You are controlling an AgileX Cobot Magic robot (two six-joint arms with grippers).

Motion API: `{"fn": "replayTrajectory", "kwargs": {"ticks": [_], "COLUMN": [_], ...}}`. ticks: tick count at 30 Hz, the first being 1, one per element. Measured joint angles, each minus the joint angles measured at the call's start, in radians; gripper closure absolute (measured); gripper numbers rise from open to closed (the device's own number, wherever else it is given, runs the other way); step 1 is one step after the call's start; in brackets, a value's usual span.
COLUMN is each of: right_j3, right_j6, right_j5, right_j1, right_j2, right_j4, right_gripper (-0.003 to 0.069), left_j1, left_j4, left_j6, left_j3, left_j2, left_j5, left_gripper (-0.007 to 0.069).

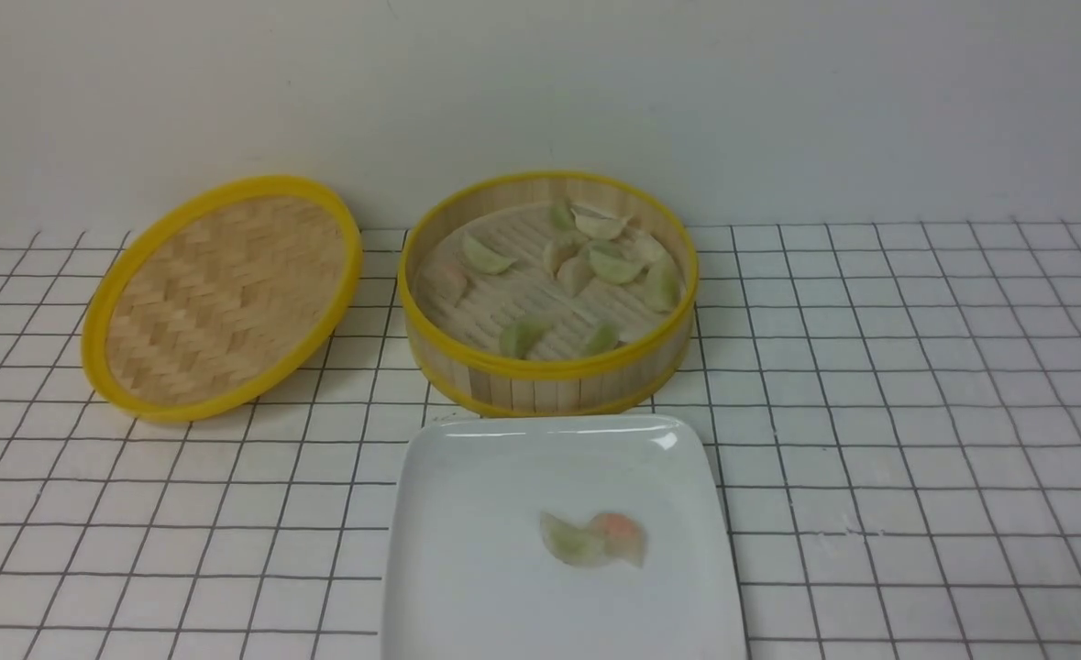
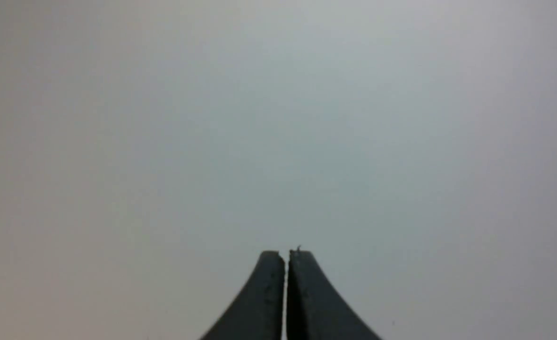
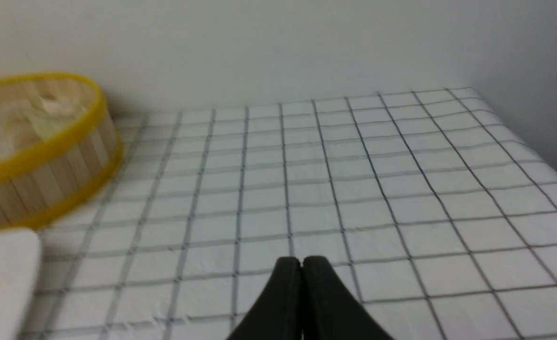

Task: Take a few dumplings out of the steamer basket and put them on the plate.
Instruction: Use the left arm to grab a dumpling from the steamer

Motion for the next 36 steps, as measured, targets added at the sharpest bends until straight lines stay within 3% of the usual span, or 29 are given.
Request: {"fn": "replayTrajectory", "kwargs": {"ticks": [3, 6, 9, 14, 18, 21, 23, 28, 31, 36], "right_j3": [0.000, 0.000, 0.000, -0.011, -0.143, -0.442, -0.524, -0.883, -0.987, -1.019], "right_j6": [0.099, 0.132, 0.137, 0.165, 0.204, 0.144, 0.108, -0.086, -0.134, -0.153], "right_j5": [-0.203, -0.287, -0.348, -0.389, -0.211, 0.162, 0.269, 0.783, 0.916, 0.942], "right_j1": [0.000, 0.000, 0.000, 0.001, 0.022, 0.085, 0.105, 0.172, 0.174, 0.174], "right_j2": [0.000, 0.000, 0.000, 0.000, 0.043, 0.238, 0.308, 0.685, 0.832, 0.938], "right_j4": [0.150, 0.209, 0.237, 0.253, 0.237, 0.170, 0.161, 0.152, 0.155, 0.208], "right_gripper": [0.0667, 0.0667, 0.0667, 0.0667, 0.0667, 0.0667, 0.0667, 0.0667, 0.0667, 0.0667], "left_j1": [0.000, 0.000, 0.000, -0.015, -0.075, -0.171, -0.195, -0.262, -0.279, -0.282], "left_j4": [0.128, 0.179, 0.195, 0.169, 0.176, 0.210, 0.221, 0.275, 0.298, 0.308], "left_j6": [0.001, 0.015, 0.104, 0.302, 0.379, 0.440, 0.447, 0.450, 0.450, 0.450], "left_j3": [-0.244, -0.396, -0.595, -0.767, -0.877, -1.051, -1.105, -1.422, -1.609, -1.897], "left_j2": [0.270, 0.457, 0.761, 1.108, 1.277, 1.467, 1.526, 1.776, 1.913, 2.125], "left_j5": [0.343, 0.622, 1.007, 1.202, 1.220, 1.224, 1.228, 1.351, 1.418, 1.431], "left_gripper": [0.0631, 0.0631, 0.0631, 0.0631, 0.0631, 0.0631, 0.0631, 0.0631, 0.0631, 0.0624]}}
